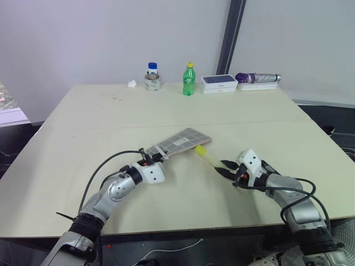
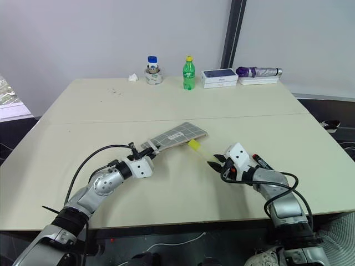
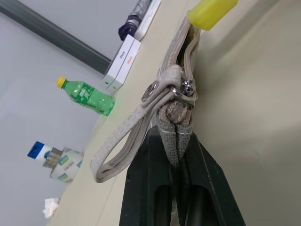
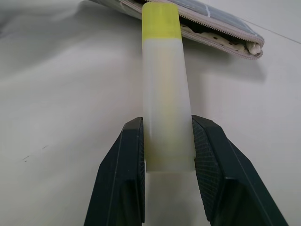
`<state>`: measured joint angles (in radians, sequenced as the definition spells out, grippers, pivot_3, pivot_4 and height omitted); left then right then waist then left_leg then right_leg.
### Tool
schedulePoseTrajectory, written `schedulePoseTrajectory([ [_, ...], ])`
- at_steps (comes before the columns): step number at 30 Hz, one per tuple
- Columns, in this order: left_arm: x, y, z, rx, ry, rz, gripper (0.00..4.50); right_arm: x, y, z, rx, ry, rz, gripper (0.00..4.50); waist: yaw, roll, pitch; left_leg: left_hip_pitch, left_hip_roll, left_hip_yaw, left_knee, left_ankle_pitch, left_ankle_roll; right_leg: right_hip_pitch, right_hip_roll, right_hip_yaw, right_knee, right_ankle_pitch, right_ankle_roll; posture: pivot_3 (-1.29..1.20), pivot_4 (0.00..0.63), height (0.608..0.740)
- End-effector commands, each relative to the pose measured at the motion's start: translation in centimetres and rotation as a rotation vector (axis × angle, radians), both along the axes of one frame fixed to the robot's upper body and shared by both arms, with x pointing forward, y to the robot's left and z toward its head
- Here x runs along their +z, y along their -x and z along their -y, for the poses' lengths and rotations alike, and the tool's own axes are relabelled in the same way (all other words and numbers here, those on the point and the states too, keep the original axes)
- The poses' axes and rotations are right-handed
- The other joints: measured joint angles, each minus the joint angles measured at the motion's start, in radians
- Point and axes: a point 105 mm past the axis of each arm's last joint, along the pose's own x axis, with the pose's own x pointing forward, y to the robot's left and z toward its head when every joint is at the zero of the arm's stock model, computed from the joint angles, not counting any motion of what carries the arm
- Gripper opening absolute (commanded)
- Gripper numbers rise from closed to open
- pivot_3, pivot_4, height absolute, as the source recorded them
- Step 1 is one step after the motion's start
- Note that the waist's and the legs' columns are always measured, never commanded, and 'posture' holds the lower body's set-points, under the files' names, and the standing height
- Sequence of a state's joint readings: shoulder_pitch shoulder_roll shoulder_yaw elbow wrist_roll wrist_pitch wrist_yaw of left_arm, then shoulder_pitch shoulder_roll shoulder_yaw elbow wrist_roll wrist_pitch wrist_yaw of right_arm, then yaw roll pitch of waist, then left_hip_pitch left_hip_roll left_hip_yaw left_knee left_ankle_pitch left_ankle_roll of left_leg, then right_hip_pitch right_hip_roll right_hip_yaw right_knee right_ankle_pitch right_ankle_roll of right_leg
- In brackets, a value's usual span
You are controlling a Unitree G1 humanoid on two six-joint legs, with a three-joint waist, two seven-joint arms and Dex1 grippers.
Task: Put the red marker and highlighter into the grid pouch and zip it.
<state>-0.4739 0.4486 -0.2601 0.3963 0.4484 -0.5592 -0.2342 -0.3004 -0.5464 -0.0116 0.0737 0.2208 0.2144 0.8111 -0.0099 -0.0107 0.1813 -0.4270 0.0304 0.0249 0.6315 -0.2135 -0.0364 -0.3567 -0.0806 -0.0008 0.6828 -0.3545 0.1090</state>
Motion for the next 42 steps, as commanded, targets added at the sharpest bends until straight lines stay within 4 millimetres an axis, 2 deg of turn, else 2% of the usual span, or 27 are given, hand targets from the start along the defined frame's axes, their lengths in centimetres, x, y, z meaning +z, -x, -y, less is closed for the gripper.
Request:
schedulePoseTrajectory([
  [1, 1.5, 0.0, 0.2, -0.010, 0.020, 0.053, 0.00, 1.5, -0.1, -0.4, 0.018, 0.006, 0.057, 0.85, 0.000, 0.000, 0.000, 0.000, 0.000, 0.000, 0.000, 0.000, 0.000, 0.000, 0.000, 0.000, 0.000, 0.000, 0.000, 0.00, 0.150, 0.740],
  [9, 1.1, 0.5, 0.5, -0.043, -0.022, 0.059, 0.00, 2.1, -0.5, -1.4, 0.037, 0.004, 0.086, 0.85, -0.001, 0.000, 0.000, 0.000, 0.000, 0.000, 0.000, 0.000, 0.000, 0.000, 0.000, 0.000, 0.000, 0.000, 0.000, 0.00, 0.150, 0.740],
  [16, 0.9, 1.1, 1.2, -0.081, -0.022, 0.053, 0.00, 2.0, -1.4, -2.4, 0.055, 0.061, 0.112, 0.85, 0.001, 0.000, 0.000, 0.000, 0.000, 0.000, 0.000, 0.000, 0.000, 0.000, 0.000, 0.000, 0.000, 0.000, 0.000, 0.00, 0.150, 0.740],
  [20, 0.7, 1.6, 1.6, -0.121, -0.052, 0.060, 0.00, 2.7, -1.6, -3.1, 0.096, 0.114, 0.168, 0.85, 0.000, 0.000, 0.000, 0.000, 0.000, 0.000, 0.000, 0.000, 0.000, 0.000, 0.000, 0.000, 0.000, 0.000, 0.000, 0.00, 0.150, 0.740],
  [23, 1.0, 2.2, 1.9, -0.174, -0.064, 0.066, 0.00, 4.0, -1.4, -4.5, 0.196, 0.256, 0.285, 0.85, -0.003, 0.000, 0.000, 0.000, -0.001, 0.000, 0.000, 0.000, 0.000, -0.001, 0.000, 0.000, 0.000, 0.000, 0.000, 0.00, 0.150, 0.740],
  [27, 1.3, 3.4, 2.8, -0.276, -0.093, 0.067, 0.00, 4.6, -1.5, -6.0, 0.326, 0.519, 0.452, 0.85, -0.002, 0.000, 0.000, 0.000, -0.001, 0.000, 0.000, 0.000, 0.000, -0.001, 0.000, 0.000, 0.000, 0.000, 0.000, 0.00, 0.150, 0.740],
  [30, 1.1, 4.1, 3.2, -0.335, -0.116, 0.048, 0.00, 4.9, -1.5, -6.6, 0.386, 0.615, 0.501, 0.85, -0.001, 0.000, 0.000, 0.000, -0.001, 0.000, 0.000, 0.000, 0.000, -0.001, 0.000, 0.000, 0.000, 0.000, 0.000, 0.00, 0.150, 0.740],
  [35, 1.5, 3.5, 2.0, -0.338, -0.094, -0.017, 0.00, 4.7, -0.9, -6.4, 0.454, 0.712, 0.525, 0.85, 0.001, 0.000, 0.000, 0.000, 0.000, 0.001, 0.000, 0.000, 0.000, 0.000, 0.000, 0.000, 0.000, 0.000, 0.000, 0.00, 0.150, 0.740],
  [38, 2.2, 2.7, 1.4, -0.313, -0.037, -0.063, 0.00, 4.4, -0.8, -6.6, 0.464, 0.705, 0.514, 0.85, -0.001, 0.000, 0.000, 0.000, 0.000, 0.000, 0.000, 0.000, 0.000, 0.000, 0.000, 0.000, 0.000, 0.000, 0.000, 0.00, 0.150, 0.740],
  [42, 2.2, 1.9, 0.1, -0.281, -0.002, -0.124, 0.00, 4.7, -0.8, -6.3, 0.445, 0.690, 0.514, 0.85, -0.001, 0.000, 0.000, 0.000, 0.000, 0.000, 0.000, 0.000, 0.000, 0.000, 0.000, 0.000, 0.000, 0.000, 0.000, 0.00, 0.150, 0.740],
])
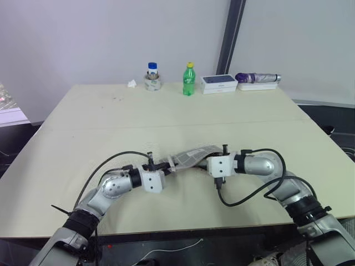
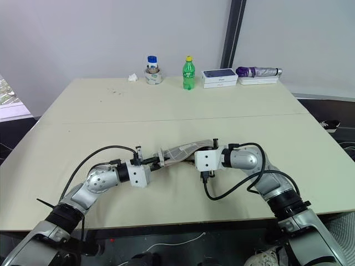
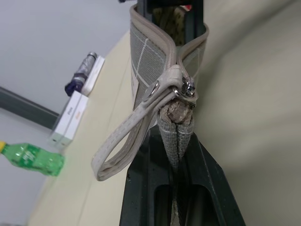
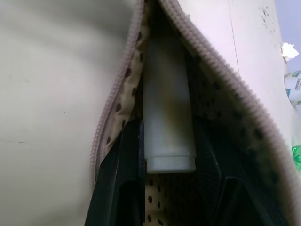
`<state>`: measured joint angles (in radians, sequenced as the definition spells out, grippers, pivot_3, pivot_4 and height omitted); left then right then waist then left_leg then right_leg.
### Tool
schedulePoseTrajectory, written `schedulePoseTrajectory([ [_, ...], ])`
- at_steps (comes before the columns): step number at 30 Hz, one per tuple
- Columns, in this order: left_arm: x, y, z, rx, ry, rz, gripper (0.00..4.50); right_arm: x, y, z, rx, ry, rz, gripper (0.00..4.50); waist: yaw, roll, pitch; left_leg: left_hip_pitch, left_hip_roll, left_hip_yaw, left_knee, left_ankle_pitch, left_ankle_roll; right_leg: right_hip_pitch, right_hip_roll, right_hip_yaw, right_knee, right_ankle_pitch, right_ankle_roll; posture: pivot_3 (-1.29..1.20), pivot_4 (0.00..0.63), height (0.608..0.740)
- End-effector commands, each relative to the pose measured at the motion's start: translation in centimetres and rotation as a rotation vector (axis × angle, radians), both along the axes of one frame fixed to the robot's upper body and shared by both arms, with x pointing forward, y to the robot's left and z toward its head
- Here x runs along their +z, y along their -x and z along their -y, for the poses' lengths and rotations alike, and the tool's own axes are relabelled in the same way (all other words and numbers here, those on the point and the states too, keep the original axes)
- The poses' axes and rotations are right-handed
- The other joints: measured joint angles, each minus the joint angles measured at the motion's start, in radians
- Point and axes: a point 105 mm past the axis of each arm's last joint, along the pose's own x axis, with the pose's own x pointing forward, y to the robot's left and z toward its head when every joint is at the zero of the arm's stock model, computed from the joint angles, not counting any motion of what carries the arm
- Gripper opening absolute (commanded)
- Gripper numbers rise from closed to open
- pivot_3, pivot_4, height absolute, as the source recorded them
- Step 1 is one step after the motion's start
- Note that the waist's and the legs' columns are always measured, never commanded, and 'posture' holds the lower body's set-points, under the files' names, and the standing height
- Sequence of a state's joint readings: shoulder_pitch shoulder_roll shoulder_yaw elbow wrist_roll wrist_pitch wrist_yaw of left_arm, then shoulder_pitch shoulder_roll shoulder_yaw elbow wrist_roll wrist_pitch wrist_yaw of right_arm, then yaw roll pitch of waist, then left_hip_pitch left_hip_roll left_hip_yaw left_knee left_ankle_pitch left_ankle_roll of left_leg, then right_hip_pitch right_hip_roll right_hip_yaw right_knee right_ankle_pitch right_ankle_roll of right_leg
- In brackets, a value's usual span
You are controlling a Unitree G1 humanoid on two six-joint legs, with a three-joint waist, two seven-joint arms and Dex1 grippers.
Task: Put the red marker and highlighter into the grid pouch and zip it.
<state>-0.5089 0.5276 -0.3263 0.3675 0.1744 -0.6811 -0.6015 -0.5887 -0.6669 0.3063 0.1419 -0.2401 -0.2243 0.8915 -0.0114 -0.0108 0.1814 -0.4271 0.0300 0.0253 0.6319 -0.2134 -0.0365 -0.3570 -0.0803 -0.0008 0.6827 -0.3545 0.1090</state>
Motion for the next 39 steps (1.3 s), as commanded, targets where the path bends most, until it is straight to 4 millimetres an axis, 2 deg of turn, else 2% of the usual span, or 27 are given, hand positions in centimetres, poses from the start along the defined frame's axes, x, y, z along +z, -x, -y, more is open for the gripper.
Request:
schedulePoseTrajectory([
  [1, 1.5, -0.9, -1.7, 0.050, 0.068, -0.014, 0.00, 1.6, 0.3, -0.3, 0.036, -0.016, 0.053, 0.85, 0.000, 0.000, 0.000, 0.000, 0.000, 0.000, 0.000, 0.000, 0.000, 0.000, 0.000, 0.000, 0.000, 0.000, 0.000, 0.00, 0.150, 0.740],
  [3, 1.7, -0.9, -1.9, 0.046, 0.086, -0.027, 0.00, 1.5, 0.5, -0.3, 0.046, -0.006, 0.051, 0.85, 0.000, 0.000, 0.000, 0.000, 0.000, 0.000, 0.000, 0.000, 0.000, 0.000, 0.000, 0.000, 0.000, 0.000, 0.000, 0.00, 0.150, 0.740],
  [9, 2.0, 0.0, -1.1, -0.029, 0.088, -0.015, 0.00, 1.5, 1.2, -2.1, 0.130, -0.038, 0.077, 0.85, 0.000, 0.000, 0.000, 0.000, 0.000, 0.000, 0.000, 0.000, 0.000, 0.000, 0.000, 0.000, 0.000, 0.000, 0.000, 0.00, 0.150, 0.740],
  [12, 2.0, 0.2, -1.0, -0.048, 0.082, -0.013, 0.00, 1.7, 1.3, -2.4, 0.144, -0.087, 0.031, 0.85, 0.000, 0.000, 0.000, 0.000, 0.000, 0.000, 0.000, 0.000, 0.000, 0.000, 0.000, 0.000, 0.000, 0.000, 0.000, 0.00, 0.150, 0.740],
  [19, 1.6, 0.1, -1.1, -0.034, 0.060, -0.007, 0.00, 2.6, 1.3, -1.8, 0.129, -0.146, 0.023, 4.43, 0.001, 0.000, 0.000, 0.000, 0.000, 0.000, 0.000, 0.000, 0.000, 0.000, 0.000, 0.000, 0.000, 0.000, 0.000, 0.00, 0.150, 0.740],
  [23, 1.9, -0.1, -1.8, -0.003, 0.069, 0.027, 0.00, 6.1, 2.9, -1.8, 0.145, -0.372, 0.013, 4.48, 0.001, 0.000, 0.000, 0.000, 0.001, 0.000, 0.000, 0.000, 0.000, 0.000, 0.000, 0.000, 0.000, 0.000, 0.000, 0.00, 0.150, 0.740],
  [26, 2.2, -0.5, -2.5, 0.042, 0.077, 0.045, 0.00, 6.6, 4.2, -0.7, 0.112, -0.480, -0.053, 4.48, 0.002, 0.000, 0.000, 0.000, 0.001, -0.001, 0.000, 0.000, 0.000, 0.000, 0.000, 0.000, 0.000, 0.000, 0.000, 0.00, 0.150, 0.740],
  [29, 1.6, -0.5, -2.8, 0.067, 0.057, 0.048, 0.00, 6.0, 5.5, 1.6, 0.013, -0.553, -0.109, 4.48, 0.011, 0.000, 0.000, 0.000, 0.001, -0.001, 0.000, 0.000, 0.000, 0.002, -0.001, -0.001, -0.001, 0.000, 0.000, 0.00, 0.150, 0.740],
  [33, 1.3, -0.5, -2.7, 0.081, 0.067, 0.053, 0.00, 5.4, 5.3, 6.3, -0.240, -0.660, -0.094, 4.48, 0.021, 0.000, 0.000, 0.000, 0.001, -0.001, 0.001, 0.000, 0.001, 0.002, -0.001, 0.000, 0.000, 0.000, 0.000, 0.00, 0.150, 0.740],
  [34, 1.3, -0.5, -2.5, 0.079, 0.070, 0.054, 0.00, 4.8, 4.9, 8.2, -0.344, -0.671, -0.057, 4.48, 0.022, 0.000, 0.000, 0.000, 0.001, -0.001, 0.001, 0.000, 0.000, 0.002, -0.001, 0.000, 0.000, 0.000, 0.000, 0.00, 0.150, 0.740],
  [36, 1.0, -0.4, -1.9, 0.066, 0.073, 0.052, 0.00, 3.1, 5.0, 11.4, -0.500, -0.698, -0.045, 4.48, 0.026, 0.000, 0.000, 0.001, 0.001, -0.001, 0.001, 0.000, 0.000, 0.002, -0.001, 0.000, 0.000, 0.000, 0.000, 0.00, 0.150, 0.740],
  [39, 0.6, -0.2, -1.3, 0.043, 0.074, 0.048, 0.00, -0.9, 6.1, 15.8, -0.692, -0.611, -0.098, 4.48, 0.028, -0.001, 0.000, 0.001, -0.001, -0.001, 0.001, 0.000, 0.001, 0.003, -0.001, -0.001, -0.001, 0.000, 0.000, 0.00, 0.150, 0.740],
])
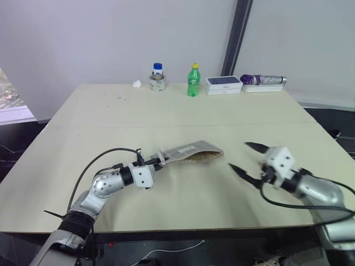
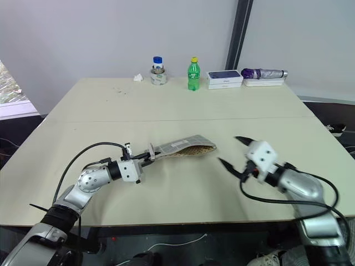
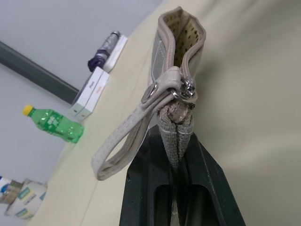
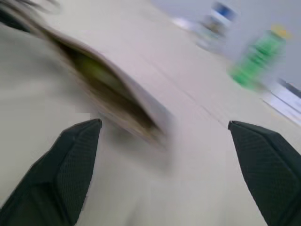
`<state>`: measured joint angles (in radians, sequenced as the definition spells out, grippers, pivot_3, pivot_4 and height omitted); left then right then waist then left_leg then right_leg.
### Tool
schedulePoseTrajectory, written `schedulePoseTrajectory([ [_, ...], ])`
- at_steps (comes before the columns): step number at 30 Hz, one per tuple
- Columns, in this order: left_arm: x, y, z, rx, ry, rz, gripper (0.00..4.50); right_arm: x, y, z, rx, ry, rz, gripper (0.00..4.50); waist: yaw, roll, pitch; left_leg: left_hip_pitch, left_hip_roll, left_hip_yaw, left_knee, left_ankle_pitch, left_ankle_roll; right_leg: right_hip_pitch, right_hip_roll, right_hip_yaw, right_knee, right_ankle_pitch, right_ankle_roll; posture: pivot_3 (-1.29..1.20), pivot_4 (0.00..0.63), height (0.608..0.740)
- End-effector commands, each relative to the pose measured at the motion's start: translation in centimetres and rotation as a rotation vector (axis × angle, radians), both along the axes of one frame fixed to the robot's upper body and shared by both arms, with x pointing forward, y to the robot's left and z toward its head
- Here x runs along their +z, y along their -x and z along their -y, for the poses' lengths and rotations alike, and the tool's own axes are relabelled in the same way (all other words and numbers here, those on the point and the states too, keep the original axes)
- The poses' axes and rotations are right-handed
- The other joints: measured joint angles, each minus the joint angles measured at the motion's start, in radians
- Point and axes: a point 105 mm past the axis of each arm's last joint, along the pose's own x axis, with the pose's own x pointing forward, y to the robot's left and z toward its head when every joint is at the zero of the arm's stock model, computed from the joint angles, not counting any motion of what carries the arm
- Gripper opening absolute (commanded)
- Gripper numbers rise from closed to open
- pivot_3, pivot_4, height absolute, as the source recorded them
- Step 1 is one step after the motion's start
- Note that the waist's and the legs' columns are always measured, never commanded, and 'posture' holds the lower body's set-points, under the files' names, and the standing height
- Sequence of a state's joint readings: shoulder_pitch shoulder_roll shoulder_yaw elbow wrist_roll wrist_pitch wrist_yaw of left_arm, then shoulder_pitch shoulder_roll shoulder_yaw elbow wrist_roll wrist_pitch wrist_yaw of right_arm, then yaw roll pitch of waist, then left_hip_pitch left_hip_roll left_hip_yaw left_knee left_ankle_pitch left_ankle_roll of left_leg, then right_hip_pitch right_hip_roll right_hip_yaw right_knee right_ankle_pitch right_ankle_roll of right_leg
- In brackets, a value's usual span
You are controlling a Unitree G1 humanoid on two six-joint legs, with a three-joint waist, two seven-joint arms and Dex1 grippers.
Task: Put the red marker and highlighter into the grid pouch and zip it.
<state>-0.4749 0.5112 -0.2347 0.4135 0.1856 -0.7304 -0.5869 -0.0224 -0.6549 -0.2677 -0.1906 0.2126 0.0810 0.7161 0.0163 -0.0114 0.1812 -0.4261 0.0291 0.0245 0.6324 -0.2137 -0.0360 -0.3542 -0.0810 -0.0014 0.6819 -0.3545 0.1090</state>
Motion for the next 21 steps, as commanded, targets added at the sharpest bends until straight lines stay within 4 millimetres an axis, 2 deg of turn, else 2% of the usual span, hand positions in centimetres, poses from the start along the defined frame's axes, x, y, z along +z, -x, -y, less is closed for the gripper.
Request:
schedulePoseTrajectory([
  [1, 0.6, 0.3, 0.7, -0.032, 0.013, 0.036, 0.00, -2.6, 0.9, 5.3, -0.187, 0.067, -0.089, 4.48, -0.003, 0.000, 0.000, 0.000, -0.001, 0.000, 0.000, 0.000, 0.000, 0.000, 0.000, 0.000, 0.000, 0.000, 0.000, 0.00, 0.150, 0.740],
  [4, 0.7, 0.2, 0.7, -0.031, 0.018, 0.033, 0.00, -3.7, 1.3, 8.8, -0.313, 0.045, -0.162, 4.48, -0.013, 0.001, 0.000, 0.000, -0.001, 0.001, 0.000, 0.000, 0.000, -0.001, 0.000, 0.001, 0.000, 0.000, 0.000, 0.00, 0.150, 0.740],
  [10, 0.5, 0.4, 0.8, -0.045, 0.006, 0.030, 0.00, -4.5, 1.4, 10.5, -0.377, -0.042, -0.224, 4.48, -0.024, 0.001, 0.000, 0.001, 0.000, 0.001, -0.001, 0.000, 0.000, 0.000, 0.001, 0.001, 0.000, 0.000, 0.000, 0.00, 0.150, 0.740],
  [13, 0.5, 0.4, 1.0, -0.047, 0.008, 0.032, 0.00, -6.1, 1.7, 10.9, -0.391, -0.085, -0.326, 4.48, -0.025, 0.001, 0.000, 0.001, 0.000, 0.001, -0.001, 0.000, 0.000, 0.000, 0.001, 0.001, 0.000, 0.000, 0.000, 0.00, 0.150, 0.740],
  [14, 0.5, 0.4, 1.0, -0.047, 0.007, 0.032, 0.00, -6.9, 2.0, 10.9, -0.389, -0.114, -0.383, 4.24, -0.024, 0.001, 0.000, 0.001, 0.000, 0.001, -0.001, 0.000, 0.000, 0.001, 0.001, 0.001, 0.000, 0.000, 0.000, 0.00, 0.150, 0.740],
  [16, 0.4, 0.4, 1.0, -0.047, 0.003, 0.032, 0.00, -7.0, 1.9, 10.7, -0.387, -0.169, -0.410, 3.64, -0.023, 0.001, -0.001, 0.001, 0.001, 0.000, 0.000, 0.000, 0.000, 0.001, 0.001, 0.001, 0.000, 0.000, 0.000, 0.00, 0.150, 0.740],
  [19, 0.2, 0.5, 0.9, -0.044, 0.000, 0.032, 0.00, -6.7, 1.7, 10.0, -0.350, -0.213, -0.435, 2.09, -0.023, 0.001, -0.001, 0.001, 0.001, 0.000, 0.000, 0.000, 0.000, 0.002, 0.001, 0.001, 0.000, 0.000, 0.000, 0.00, 0.150, 0.740],
  [21, 0.2, 0.6, 1.0, -0.043, 0.003, 0.032, 0.00, -6.3, 1.7, 7.9, -0.246, -0.219, -0.440, 1.14, -0.022, 0.001, -0.001, 0.001, 0.001, 0.000, 0.000, 0.000, 0.000, 0.002, 0.001, 0.001, 0.000, 0.000, 0.000, 0.00, 0.150, 0.740],
])
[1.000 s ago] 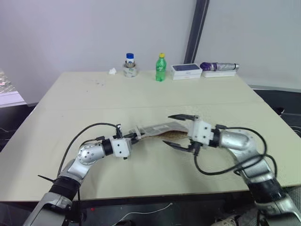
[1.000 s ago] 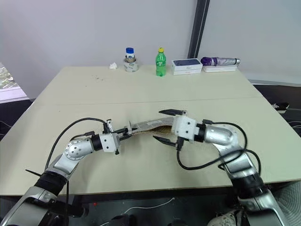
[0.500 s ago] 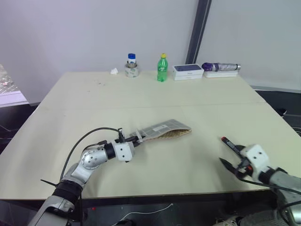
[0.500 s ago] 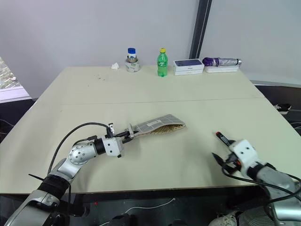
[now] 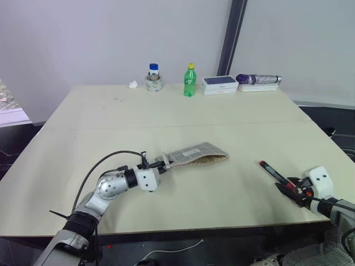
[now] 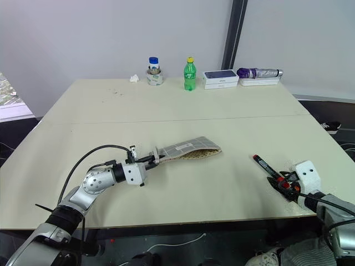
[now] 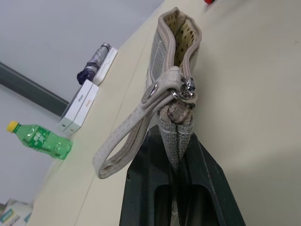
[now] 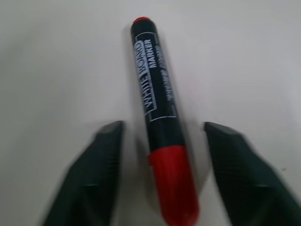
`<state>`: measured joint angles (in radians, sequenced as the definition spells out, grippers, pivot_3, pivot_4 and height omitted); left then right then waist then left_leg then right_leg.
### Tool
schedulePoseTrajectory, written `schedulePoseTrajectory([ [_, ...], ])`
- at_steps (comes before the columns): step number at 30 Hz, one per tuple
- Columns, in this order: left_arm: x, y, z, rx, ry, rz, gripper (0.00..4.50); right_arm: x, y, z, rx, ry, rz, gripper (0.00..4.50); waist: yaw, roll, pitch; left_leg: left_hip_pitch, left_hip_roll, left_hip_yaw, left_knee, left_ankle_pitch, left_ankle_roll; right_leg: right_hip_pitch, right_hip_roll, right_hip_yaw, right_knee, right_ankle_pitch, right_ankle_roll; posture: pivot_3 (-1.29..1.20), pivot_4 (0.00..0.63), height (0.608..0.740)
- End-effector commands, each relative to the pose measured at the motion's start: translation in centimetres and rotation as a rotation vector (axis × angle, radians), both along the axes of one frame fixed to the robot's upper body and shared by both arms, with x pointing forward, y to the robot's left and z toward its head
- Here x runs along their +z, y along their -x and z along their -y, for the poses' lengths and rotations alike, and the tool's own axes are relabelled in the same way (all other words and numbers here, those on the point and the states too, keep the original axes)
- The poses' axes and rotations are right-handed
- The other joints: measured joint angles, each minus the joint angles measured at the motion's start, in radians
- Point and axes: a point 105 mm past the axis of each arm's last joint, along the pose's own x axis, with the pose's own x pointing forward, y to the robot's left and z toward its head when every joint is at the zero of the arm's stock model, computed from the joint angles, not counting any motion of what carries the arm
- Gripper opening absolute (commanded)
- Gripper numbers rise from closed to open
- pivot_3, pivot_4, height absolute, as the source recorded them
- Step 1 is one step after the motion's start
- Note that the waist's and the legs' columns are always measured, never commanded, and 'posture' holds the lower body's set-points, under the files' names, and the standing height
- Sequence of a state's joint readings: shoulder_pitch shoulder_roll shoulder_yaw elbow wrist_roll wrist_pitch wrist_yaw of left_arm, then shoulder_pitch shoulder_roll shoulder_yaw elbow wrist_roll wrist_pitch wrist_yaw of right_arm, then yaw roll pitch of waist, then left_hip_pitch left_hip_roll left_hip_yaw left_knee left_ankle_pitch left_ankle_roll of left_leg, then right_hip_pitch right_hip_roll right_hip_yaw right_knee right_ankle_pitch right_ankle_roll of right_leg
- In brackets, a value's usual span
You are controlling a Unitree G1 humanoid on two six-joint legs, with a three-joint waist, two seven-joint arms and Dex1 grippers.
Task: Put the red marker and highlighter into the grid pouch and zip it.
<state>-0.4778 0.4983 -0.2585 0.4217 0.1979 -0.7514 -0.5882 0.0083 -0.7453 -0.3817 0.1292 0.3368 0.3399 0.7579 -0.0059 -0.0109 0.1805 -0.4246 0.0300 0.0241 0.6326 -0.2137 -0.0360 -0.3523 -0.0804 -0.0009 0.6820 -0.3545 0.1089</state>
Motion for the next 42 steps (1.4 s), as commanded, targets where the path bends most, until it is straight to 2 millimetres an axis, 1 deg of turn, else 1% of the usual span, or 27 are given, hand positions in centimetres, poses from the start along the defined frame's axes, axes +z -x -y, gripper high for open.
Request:
schedulePoseTrajectory([
  [1, 0.6, 0.2, 0.1, -0.007, 0.014, 0.033, 0.00, 0.2, 0.4, -2.2, 0.103, -0.037, -0.018, 0.67, -0.001, 0.000, 0.000, 0.000, 0.000, 0.000, 0.000, 0.000, 0.000, 0.000, 0.000, 0.000, 0.000, 0.000, 0.000, 0.00, 0.150, 0.740],
  [2, 0.6, 0.2, 0.2, -0.008, 0.015, 0.033, 0.00, 0.7, 0.3, -3.2, 0.152, -0.030, 0.008, 0.36, -0.003, 0.000, 0.000, 0.000, 0.000, 0.000, 0.000, 0.000, 0.000, 0.000, 0.000, 0.000, 0.000, 0.000, 0.000, 0.00, 0.150, 0.740],
  [3, 0.6, 0.3, 0.2, -0.009, 0.016, 0.032, 0.00, 1.2, 0.3, -4.3, 0.197, -0.031, 0.033, 0.37, -0.003, 0.000, 0.000, 0.000, 0.000, 0.000, 0.000, 0.000, 0.000, 0.000, 0.000, 0.000, 0.000, 0.000, 0.000, 0.00, 0.150, 0.740],
  [4, 0.6, 0.3, 0.2, -0.010, 0.016, 0.031, 0.00, 1.8, 0.2, -6.2, 0.264, -0.043, 0.073, 0.37, -0.004, 0.000, 0.000, 0.000, 0.000, 0.000, -0.001, 0.000, 0.000, -0.001, 0.000, 0.000, 0.000, 0.000, 0.000, 0.00, 0.150, 0.740],
  [5, 0.6, 0.3, 0.3, -0.011, 0.016, 0.031, 0.00, 2.3, 0.2, -7.5, 0.308, -0.053, 0.099, 0.37, -0.007, 0.000, 0.000, 0.000, 0.000, 0.000, -0.001, 0.000, 0.000, -0.001, 0.000, 0.000, 0.000, 0.000, 0.000, 0.00, 0.150, 0.740],
  [6, 0.6, 0.3, 0.3, -0.011, 0.016, 0.030, 0.00, 3.3, 0.2, -9.5, 0.371, -0.093, 0.147, 0.37, -0.009, 0.000, 0.000, 0.000, 0.000, 0.000, -0.001, 0.000, 0.000, -0.002, 0.001, 0.000, 0.000, 0.000, 0.000, 0.00, 0.150, 0.740],
  [7, 0.6, 0.3, 0.3, -0.012, 0.016, 0.029, 0.00, 4.1, 0.2, -11.0, 0.412, -0.115, 0.188, 0.37, -0.009, 0.000, 0.000, 0.000, 0.000, 0.000, -0.001, 0.000, 0.000, -0.002, 0.001, 0.001, 0.000, 0.000, 0.000, 0.00, 0.150, 0.740],
  [9, 0.6, 0.3, 0.4, -0.013, 0.015, 0.028, 0.00, 4.9, 0.3, -12.8, 0.499, -0.053, 0.230, 0.37, -0.007, 0.001, 0.000, -0.001, 0.000, -0.001, -0.001, 0.000, 0.000, -0.003, 0.001, 0.001, 0.000, 0.000, 0.000, 0.00, 0.150, 0.740],
  [13, 0.6, 0.5, 0.4, -0.019, 0.012, 0.028, 0.00, 4.7, 0.1, -13.3, 0.580, 0.125, 0.224, 0.37, 0.009, 0.000, 0.001, -0.001, 0.000, -0.001, 0.000, 0.000, 0.000, -0.002, -0.001, 0.000, 0.000, 0.000, 0.000, 0.00, 0.150, 0.740],
  [14, 0.6, 0.6, 0.3, -0.017, 0.011, 0.029, 0.00, 4.7, -0.3, -13.3, 0.600, 0.178, 0.231, 0.37, 0.013, 0.000, 0.001, -0.001, 0.000, -0.001, 0.000, 0.000, 0.000, -0.002, -0.001, 0.000, 0.000, 0.000, 0.000, 0.00, 0.150, 0.740],
  [16, 0.8, 0.5, 0.2, -0.013, 0.013, 0.035, 0.00, 4.7, -0.8, -13.4, 0.625, 0.224, 0.221, 0.37, 0.013, 0.000, 0.001, -0.001, 0.000, 0.000, 0.000, 0.000, 0.000, -0.002, 0.000, 0.000, 0.000, 0.000, 0.000, 0.00, 0.150, 0.740],
  [17, 0.9, 0.5, 0.1, -0.008, 0.018, 0.039, 0.00, 4.5, -1.1, -13.3, 0.639, 0.287, 0.220, 0.37, 0.013, 0.000, 0.001, -0.001, 0.000, 0.000, 0.000, 0.000, 0.000, -0.002, 0.000, 0.000, 0.000, 0.000, 0.000, 0.00, 0.150, 0.740],
  [19, 1.1, 0.4, 0.2, -0.008, 0.022, 0.044, 0.00, 4.4, -1.7, -13.2, 0.637, 0.347, 0.227, 0.37, 0.014, 0.000, 0.001, -0.001, -0.001, 0.000, 0.000, 0.000, 0.000, -0.002, 0.000, 0.000, 0.000, 0.000, 0.000, 0.00, 0.150, 0.740],
  [20, 1.1, 0.5, 0.2, -0.009, 0.021, 0.046, 0.00, 4.5, -2.0, -13.2, 0.636, 0.374, 0.235, 0.37, 0.015, 0.000, 0.001, -0.001, -0.001, 0.000, 0.000, 0.000, 0.000, -0.002, 0.000, 0.000, 0.000, 0.000, 0.000, 0.00, 0.150, 0.740],
  [23, 1.0, 0.8, 0.5, -0.026, -0.005, 0.054, 0.00, 5.3, -2.6, -14.0, 0.675, 0.444, 0.274, 0.37, 0.015, 0.000, 0.001, -0.001, -0.001, 0.000, 0.000, 0.000, 0.000, -0.002, 0.000, 0.000, 0.000, 0.000, 0.000, 0.00, 0.150, 0.740],
  [26, 0.8, 1.2, 0.4, -0.039, -0.036, 0.059, 0.00, 6.1, -3.1, -15.3, 0.737, 0.530, 0.309, 0.37, 0.015, 0.000, 0.001, -0.001, -0.001, 0.000, 0.000, 0.000, 0.000, -0.003, 0.000, 0.000, 0.000, 0.000, 0.000, 0.00, 0.150, 0.740],
  [28, 0.8, 1.5, 0.2, -0.048, -0.050, 0.058, 0.00, 6.4, -3.2, -16.9, 0.806, 0.631, 0.348, 0.37, 0.012, 0.000, 0.001, -0.001, -0.001, 0.000, 0.000, 0.000, 0.000, -0.003, 0.000, 0.000, 0.000, 0.000, 0.000, 0.00, 0.150, 0.740],
  [29, 0.8, 1.6, 0.2, -0.056, -0.060, 0.060, 0.00, 6.6, -3.2, -18.0, 0.843, 0.657, 0.375, 0.37, 0.012, 0.000, 0.001, -0.001, -0.001, 0.000, 0.000, 0.000, 0.000, -0.003, 0.000, 0.000, 0.000, 0.000, 0.000, 0.00, 0.150, 0.740],
  [33, 1.1, 1.8, 0.5, -0.078, -0.069, 0.075, 0.00, 7.4, -3.4, -21.5, 0.910, 0.669, 0.489, 0.37, 0.010, 0.000, 0.001, -0.001, 0.000, 0.000, 0.000, 0.000, 0.000, -0.003, 0.001, 0.000, 0.000, 0.000, 0.000, 0.00, 0.150, 0.740],
  [35, 1.5, 2.0, 0.6, -0.090, -0.067, 0.092, 0.00, 7.4, -3.1, -23.0, 0.969, 0.708, 0.558, 0.37, 0.014, 0.000, 0.001, -0.002, -0.001, 0.000, 0.000, 0.000, 0.000, -0.003, 0.000, 0.000, 0.000, 0.000, 0.000, 0.00, 0.150, 0.740],
  [39, 2.6, 2.1, 0.2, -0.078, -0.033, 0.097, 0.00, 6.6, -2.8, -23.9, 1.033, 0.766, 0.608, 0.37, 0.018, 0.000, 0.001, -0.002, -0.001, 0.001, 0.000, 0.000, 0.000, -0.003, 0.000, 0.000, 0.000, 0.000, 0.000, 0.00, 0.150, 0.740],
  [40, 2.6, 2.2, 0.0, -0.079, -0.037, 0.098, 0.00, 6.3, -2.5, -24.1, 1.068, 0.785, 0.623, 0.37, 0.017, 0.000, 0.001, -0.002, 0.000, 0.001, 0.000, 0.000, 0.000, -0.003, 0.000, 0.000, 0.000, 0.000, 0.000, 0.00, 0.150, 0.740],
  [42, 2.4, 2.3, -0.2, -0.078, -0.048, 0.095, 0.00, 6.0, -2.2, -24.2, 1.088, 0.753, 0.622, 0.37, 0.015, 0.000, 0.001, -0.002, 0.000, 0.001, 0.000, 0.000, 0.000, -0.003, 0.000, 0.000, 0.000, 0.000, 0.000, 0.00, 0.150, 0.740],
])
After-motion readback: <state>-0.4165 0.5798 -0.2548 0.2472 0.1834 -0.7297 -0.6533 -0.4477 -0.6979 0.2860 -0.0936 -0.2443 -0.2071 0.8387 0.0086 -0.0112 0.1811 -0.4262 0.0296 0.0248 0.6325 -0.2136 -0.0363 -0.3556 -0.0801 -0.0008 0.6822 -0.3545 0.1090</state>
